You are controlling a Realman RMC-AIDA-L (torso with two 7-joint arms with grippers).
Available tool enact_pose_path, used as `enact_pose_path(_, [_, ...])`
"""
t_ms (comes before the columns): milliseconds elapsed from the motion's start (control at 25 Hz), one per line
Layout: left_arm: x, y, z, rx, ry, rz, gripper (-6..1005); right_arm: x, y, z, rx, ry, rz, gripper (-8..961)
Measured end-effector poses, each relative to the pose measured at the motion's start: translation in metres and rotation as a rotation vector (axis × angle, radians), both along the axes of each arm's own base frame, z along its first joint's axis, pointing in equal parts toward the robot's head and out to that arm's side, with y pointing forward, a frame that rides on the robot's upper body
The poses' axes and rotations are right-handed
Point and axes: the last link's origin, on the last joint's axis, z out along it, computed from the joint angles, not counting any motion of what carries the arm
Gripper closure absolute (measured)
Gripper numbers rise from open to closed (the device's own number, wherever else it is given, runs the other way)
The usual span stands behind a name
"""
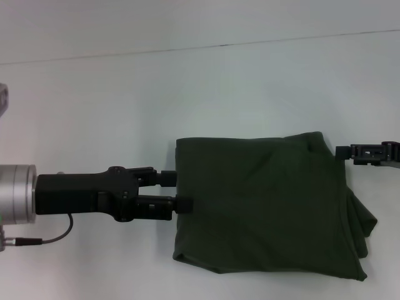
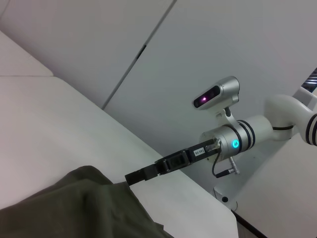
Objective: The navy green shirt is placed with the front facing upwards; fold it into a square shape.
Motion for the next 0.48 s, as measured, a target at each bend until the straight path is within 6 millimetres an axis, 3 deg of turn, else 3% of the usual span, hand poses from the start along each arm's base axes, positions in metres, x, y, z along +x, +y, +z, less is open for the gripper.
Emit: enact_pose_path(480, [0.001, 0.001, -0.002, -0.003, 0.004, -0.005, 124, -0.01, 0.011, -0.024, -0.033, -0.005, 0.014, 155])
